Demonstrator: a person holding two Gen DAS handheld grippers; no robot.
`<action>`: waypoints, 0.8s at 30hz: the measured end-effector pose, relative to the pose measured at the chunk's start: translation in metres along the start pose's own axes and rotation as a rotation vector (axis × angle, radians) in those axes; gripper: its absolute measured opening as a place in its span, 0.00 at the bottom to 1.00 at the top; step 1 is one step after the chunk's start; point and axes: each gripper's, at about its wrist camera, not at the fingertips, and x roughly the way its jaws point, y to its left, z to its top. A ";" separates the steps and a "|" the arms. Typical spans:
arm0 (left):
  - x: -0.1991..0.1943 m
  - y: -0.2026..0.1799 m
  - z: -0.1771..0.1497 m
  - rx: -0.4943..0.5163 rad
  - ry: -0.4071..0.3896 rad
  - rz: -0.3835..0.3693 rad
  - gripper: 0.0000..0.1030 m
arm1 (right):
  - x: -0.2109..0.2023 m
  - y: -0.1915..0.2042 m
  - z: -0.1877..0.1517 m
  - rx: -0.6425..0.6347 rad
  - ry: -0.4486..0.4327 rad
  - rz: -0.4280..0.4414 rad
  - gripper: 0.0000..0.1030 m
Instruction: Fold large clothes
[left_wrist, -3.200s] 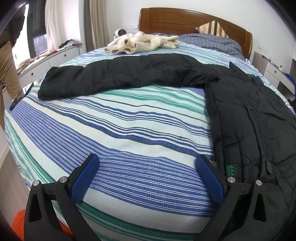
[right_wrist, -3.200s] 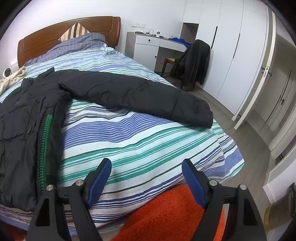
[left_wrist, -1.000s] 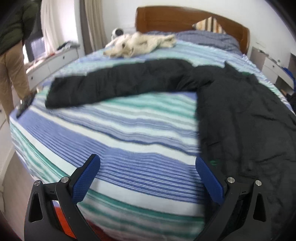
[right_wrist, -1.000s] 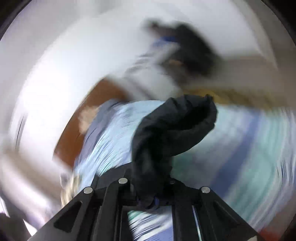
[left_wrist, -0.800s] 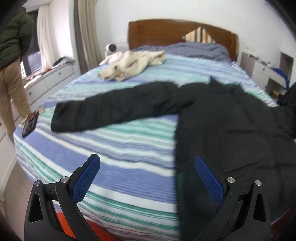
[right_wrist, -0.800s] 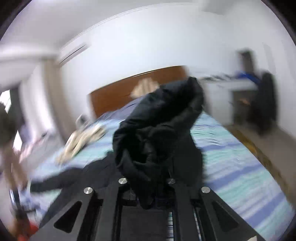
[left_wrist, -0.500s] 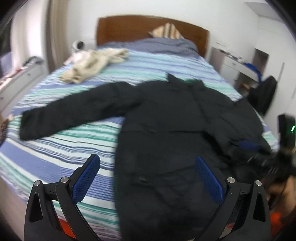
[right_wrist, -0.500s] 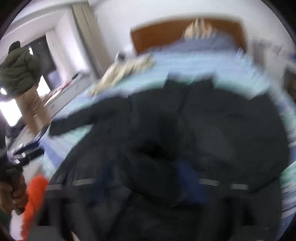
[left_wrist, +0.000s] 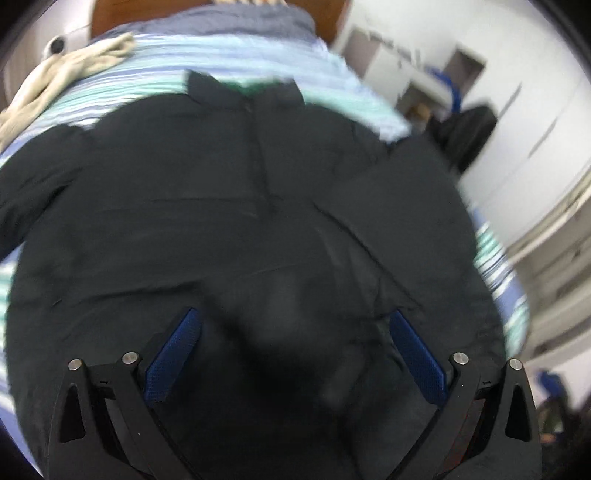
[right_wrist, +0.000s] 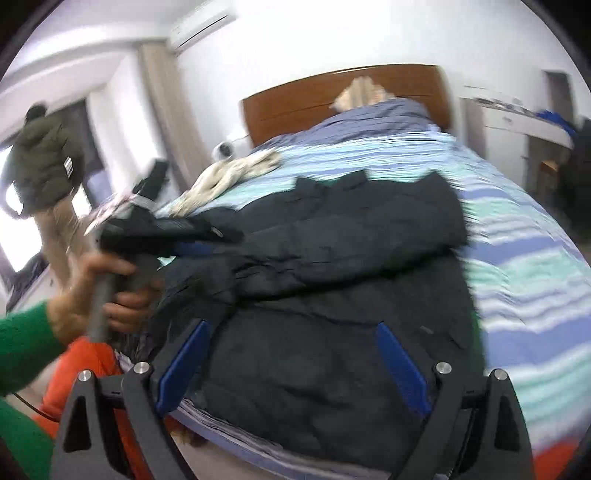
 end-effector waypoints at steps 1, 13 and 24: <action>0.011 -0.013 0.002 0.059 0.002 0.070 0.63 | -0.002 -0.004 -0.004 0.026 -0.002 -0.004 0.91; -0.077 0.081 0.081 0.050 -0.242 0.402 0.13 | -0.009 -0.038 0.009 -0.008 -0.002 -0.080 0.91; 0.001 0.141 0.049 -0.072 -0.163 0.467 0.19 | 0.083 -0.065 0.114 -0.029 0.001 -0.110 0.79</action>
